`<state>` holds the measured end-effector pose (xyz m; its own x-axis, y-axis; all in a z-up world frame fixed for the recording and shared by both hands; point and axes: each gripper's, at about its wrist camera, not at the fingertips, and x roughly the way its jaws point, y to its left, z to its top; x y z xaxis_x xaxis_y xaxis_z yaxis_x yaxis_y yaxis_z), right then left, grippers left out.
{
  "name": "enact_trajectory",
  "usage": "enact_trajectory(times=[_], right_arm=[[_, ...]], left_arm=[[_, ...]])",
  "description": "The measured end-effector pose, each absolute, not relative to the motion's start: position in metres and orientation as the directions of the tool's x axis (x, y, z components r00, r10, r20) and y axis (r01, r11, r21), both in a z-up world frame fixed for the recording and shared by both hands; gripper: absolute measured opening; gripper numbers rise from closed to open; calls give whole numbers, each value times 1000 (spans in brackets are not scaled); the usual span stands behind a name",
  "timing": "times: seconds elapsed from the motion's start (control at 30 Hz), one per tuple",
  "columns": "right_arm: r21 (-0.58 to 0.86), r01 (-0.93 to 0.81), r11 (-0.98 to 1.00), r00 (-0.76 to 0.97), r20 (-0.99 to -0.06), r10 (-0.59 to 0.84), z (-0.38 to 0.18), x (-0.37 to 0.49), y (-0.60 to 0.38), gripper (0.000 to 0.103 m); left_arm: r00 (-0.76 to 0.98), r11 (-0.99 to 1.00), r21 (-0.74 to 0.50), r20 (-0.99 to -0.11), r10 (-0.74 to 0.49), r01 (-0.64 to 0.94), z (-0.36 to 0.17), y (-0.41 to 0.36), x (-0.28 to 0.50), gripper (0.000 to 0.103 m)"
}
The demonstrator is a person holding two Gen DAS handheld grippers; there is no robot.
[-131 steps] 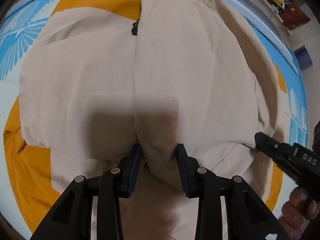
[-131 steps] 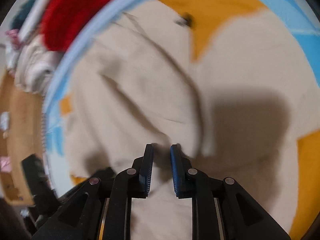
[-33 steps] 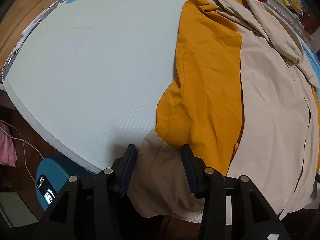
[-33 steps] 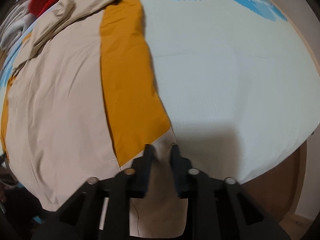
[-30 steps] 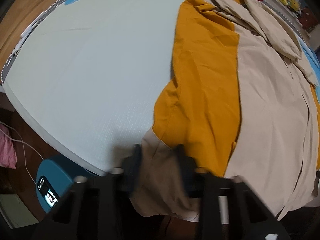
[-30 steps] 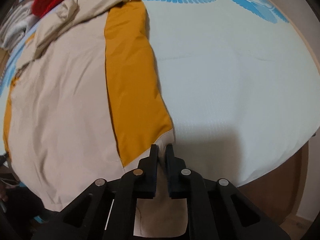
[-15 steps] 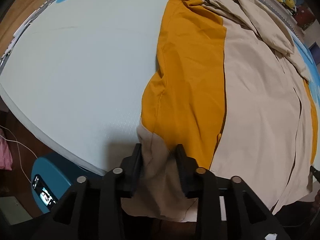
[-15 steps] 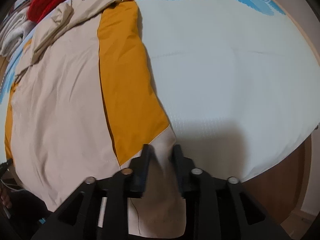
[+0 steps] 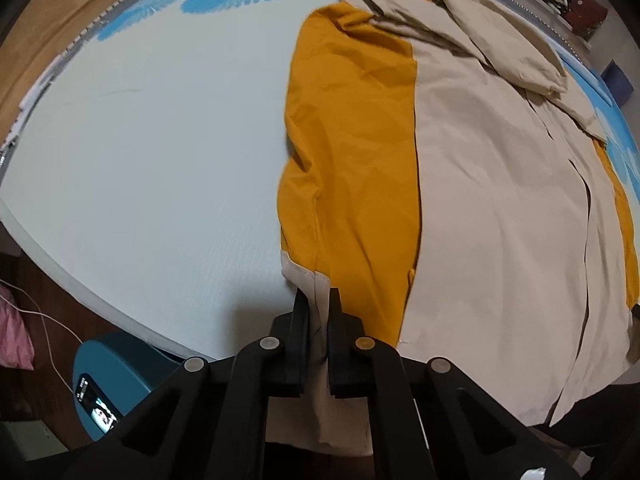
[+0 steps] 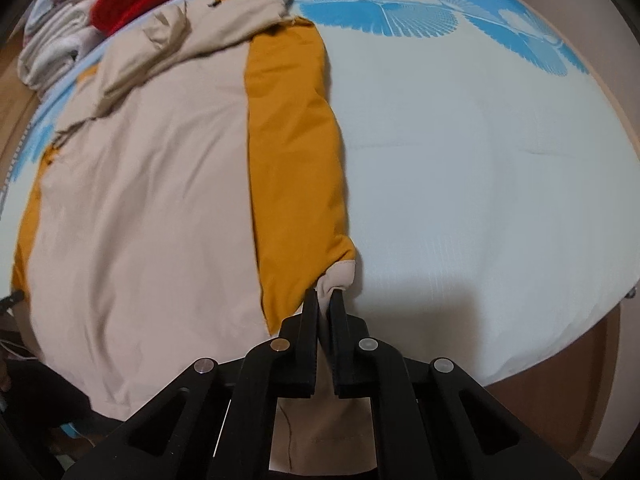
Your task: Fold large clothes
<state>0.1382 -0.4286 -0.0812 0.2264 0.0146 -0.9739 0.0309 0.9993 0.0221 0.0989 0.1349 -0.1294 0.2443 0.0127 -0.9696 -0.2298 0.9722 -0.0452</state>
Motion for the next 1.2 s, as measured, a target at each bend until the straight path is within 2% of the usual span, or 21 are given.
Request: enact_trajectory(times=[0.17,0.23,0.33,0.37,0.47,0.6,0.83,1.2], right_arm=[[-9,68,998,137,-990,-18,-102,139,-437,16],[-25,51,998,131,-991,-31,-107,139,-433,16],[-40,17,999,147,-988,-42,-103,139,-426,12],[-35,12,999,162,-986,-37,-100,140,-424,7],[-14,0,1000,214,-977,-13,-88,140,-421,5],[42,-9,999,323,-945,43,-55,138,-414,4],[172,-56,983,501,-847,177,29,121,-412,4],[256,-72,964,609,-754,245,116,49,-439,3]], left_arm=[[215,976,-8,-976,39,-216,-141,129,105,8],[218,977,-4,-975,44,-214,-140,128,104,9],[240,979,2,-969,52,-204,-135,125,105,4],[256,981,8,-965,58,-192,-131,123,104,3],[303,987,16,-951,66,-163,-116,111,106,2],[388,991,-17,-921,37,-134,-85,100,91,2],[542,986,-151,-835,-91,-67,-6,111,66,1],[627,959,-283,-746,-223,3,49,124,-10,1]])
